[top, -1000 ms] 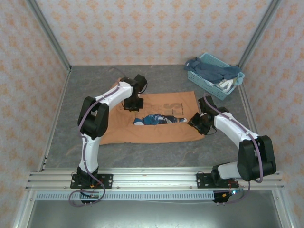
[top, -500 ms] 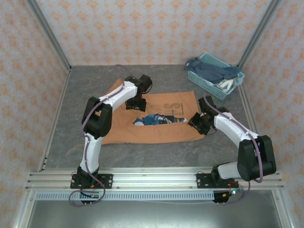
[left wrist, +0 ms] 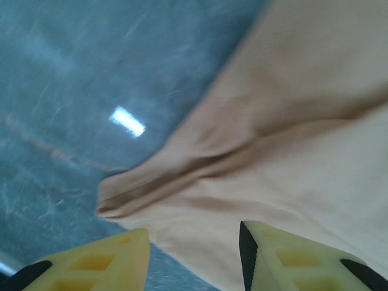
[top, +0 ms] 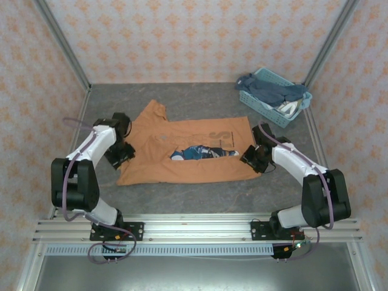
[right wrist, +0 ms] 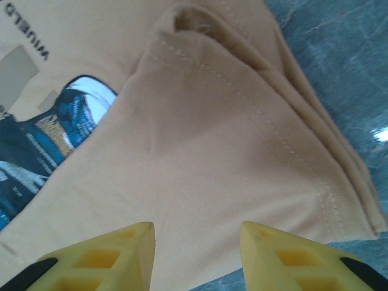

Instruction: Fold and stack the t-shirts

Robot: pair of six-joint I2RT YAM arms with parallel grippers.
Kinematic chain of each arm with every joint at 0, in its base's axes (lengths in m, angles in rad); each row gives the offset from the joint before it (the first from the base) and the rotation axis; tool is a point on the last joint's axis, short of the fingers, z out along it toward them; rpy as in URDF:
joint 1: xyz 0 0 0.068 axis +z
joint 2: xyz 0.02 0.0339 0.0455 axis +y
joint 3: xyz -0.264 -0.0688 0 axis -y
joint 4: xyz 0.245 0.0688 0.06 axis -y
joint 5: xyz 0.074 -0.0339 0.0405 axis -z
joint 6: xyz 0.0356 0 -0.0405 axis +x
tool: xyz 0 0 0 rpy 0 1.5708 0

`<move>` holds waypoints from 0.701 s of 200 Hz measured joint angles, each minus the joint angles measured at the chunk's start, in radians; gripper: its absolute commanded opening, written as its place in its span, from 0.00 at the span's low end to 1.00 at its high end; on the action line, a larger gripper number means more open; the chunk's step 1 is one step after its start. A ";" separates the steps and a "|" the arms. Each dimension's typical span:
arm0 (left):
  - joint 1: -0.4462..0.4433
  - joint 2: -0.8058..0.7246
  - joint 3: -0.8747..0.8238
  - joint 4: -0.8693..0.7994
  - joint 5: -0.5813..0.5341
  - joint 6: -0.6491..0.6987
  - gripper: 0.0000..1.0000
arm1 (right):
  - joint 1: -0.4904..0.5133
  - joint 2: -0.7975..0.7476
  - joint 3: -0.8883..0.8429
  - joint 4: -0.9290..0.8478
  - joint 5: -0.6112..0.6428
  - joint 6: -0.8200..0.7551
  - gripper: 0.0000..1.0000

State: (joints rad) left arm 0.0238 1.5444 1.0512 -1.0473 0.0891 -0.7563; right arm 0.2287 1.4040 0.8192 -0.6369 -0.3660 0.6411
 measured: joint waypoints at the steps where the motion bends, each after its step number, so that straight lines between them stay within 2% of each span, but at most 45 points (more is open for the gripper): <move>1: 0.002 0.000 -0.004 0.000 0.000 -0.002 0.45 | 0.000 0.001 0.000 0.000 0.001 0.000 0.42; 45: 0.058 -0.017 -0.135 0.072 0.069 -0.098 0.46 | -0.038 0.081 0.000 -0.045 0.026 -0.014 0.42; 98: 0.069 0.035 -0.224 0.139 0.069 -0.179 0.30 | -0.056 0.144 0.011 -0.085 0.049 -0.014 0.41; 140: 0.123 -0.053 -0.309 0.138 0.077 -0.258 0.28 | -0.056 0.145 0.009 -0.123 0.075 -0.010 0.42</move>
State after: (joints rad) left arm 0.1467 1.4918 0.7418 -0.9089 0.1661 -1.0142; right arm 0.1730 1.5490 0.8280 -0.7597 -0.2909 0.6312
